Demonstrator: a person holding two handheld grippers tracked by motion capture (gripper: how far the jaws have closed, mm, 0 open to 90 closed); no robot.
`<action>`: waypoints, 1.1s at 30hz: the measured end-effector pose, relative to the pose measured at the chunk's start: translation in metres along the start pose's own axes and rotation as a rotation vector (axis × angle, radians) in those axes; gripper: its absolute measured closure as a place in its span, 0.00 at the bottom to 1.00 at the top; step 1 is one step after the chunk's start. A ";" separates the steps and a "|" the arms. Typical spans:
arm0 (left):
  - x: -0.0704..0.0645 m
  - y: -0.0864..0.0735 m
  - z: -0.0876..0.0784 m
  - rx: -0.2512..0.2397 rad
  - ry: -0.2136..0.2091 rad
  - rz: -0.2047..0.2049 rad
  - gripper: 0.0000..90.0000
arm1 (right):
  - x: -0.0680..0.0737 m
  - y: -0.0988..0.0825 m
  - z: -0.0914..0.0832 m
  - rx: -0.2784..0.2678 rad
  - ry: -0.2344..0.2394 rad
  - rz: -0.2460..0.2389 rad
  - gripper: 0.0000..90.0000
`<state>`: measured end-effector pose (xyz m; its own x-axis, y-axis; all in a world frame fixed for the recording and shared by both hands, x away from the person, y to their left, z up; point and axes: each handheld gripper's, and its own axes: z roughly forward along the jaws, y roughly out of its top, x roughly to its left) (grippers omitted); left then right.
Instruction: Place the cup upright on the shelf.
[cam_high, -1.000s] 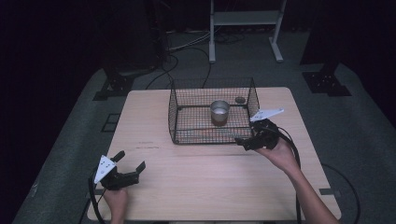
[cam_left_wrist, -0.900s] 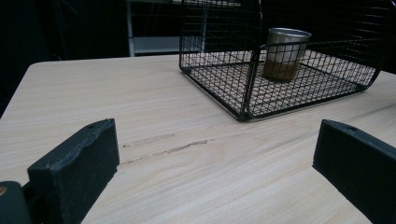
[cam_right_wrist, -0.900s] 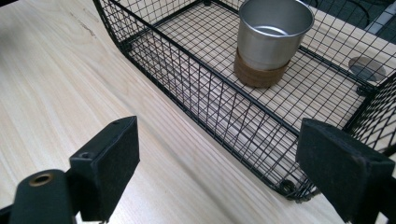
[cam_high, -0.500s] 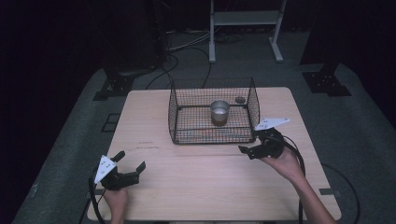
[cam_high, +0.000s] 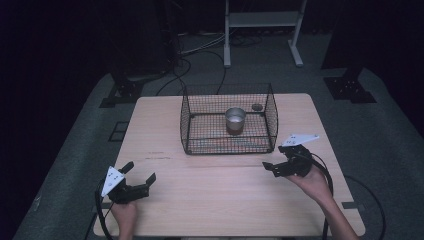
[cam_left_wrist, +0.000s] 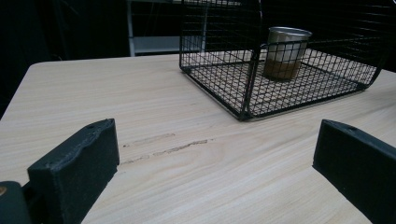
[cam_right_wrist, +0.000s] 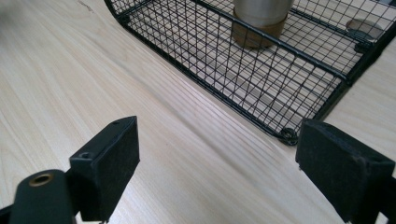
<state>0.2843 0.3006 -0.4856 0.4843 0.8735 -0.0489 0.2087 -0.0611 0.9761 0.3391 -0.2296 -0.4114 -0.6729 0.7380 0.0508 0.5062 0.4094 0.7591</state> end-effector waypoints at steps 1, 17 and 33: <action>0.000 0.000 0.000 0.001 0.000 0.001 0.00 | -0.001 -0.001 0.000 0.007 -0.001 -0.001 0.14; -0.001 0.000 0.001 0.003 -0.002 0.006 0.00 | -0.003 -0.024 -0.006 0.002 -0.018 0.023 0.14; -0.001 0.000 0.001 0.003 0.002 0.006 0.00 | -0.004 -0.054 -0.010 -0.006 -0.021 0.068 0.14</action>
<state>0.2847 0.2998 -0.4855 0.4840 0.8741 -0.0426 0.2084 -0.0679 0.9757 0.3092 -0.2599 -0.4462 -0.6255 0.7752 0.0886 0.5470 0.3547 0.7583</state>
